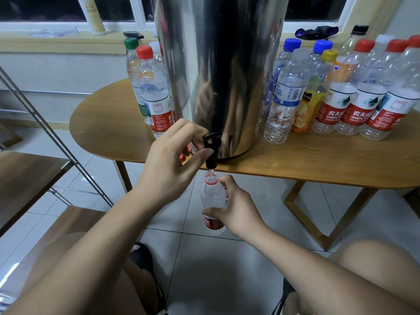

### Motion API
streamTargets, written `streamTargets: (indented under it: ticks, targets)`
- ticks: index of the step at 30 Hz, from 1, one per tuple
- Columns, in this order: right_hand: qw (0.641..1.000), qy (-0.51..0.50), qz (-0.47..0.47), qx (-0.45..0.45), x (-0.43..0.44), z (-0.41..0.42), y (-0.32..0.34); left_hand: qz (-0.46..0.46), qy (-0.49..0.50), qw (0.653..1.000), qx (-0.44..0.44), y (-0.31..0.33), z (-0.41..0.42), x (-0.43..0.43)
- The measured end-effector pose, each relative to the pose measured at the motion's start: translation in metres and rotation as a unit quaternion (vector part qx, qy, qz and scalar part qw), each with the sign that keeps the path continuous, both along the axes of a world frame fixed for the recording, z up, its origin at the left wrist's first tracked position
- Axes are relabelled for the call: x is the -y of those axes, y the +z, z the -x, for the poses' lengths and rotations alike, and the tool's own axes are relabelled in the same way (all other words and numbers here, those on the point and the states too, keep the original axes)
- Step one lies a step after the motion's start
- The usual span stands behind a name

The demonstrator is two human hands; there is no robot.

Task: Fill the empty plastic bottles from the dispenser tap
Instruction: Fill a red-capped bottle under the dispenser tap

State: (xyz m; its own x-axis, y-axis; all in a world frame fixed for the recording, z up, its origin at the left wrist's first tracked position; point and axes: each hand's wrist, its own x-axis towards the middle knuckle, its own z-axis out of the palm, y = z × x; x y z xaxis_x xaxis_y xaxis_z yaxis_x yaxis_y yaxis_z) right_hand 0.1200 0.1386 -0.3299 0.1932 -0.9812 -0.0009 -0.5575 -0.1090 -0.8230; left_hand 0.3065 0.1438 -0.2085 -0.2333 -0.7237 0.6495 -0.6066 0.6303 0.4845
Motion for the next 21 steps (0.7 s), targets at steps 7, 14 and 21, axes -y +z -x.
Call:
streamTargets:
  ticks: [7, 14, 21]
  targets:
    - [1.0, 0.001, -0.001, 0.0, 0.0006, -0.0001, -0.0014, -0.001, -0.003, 1.0, -0.006, -0.0013, -0.0001, 0.0003]
    - [1.0, 0.002, -0.001, 0.004, -0.0002, 0.001, -0.001, 0.002, -0.005, 1.0, -0.009, -0.003, -0.0006, 0.0012]
    - [1.0, 0.004, -0.003, 0.002, -0.0019, 0.0018, 0.0021, -0.015, 0.007, 0.999, -0.032, -0.0059, 0.0001, 0.0017]
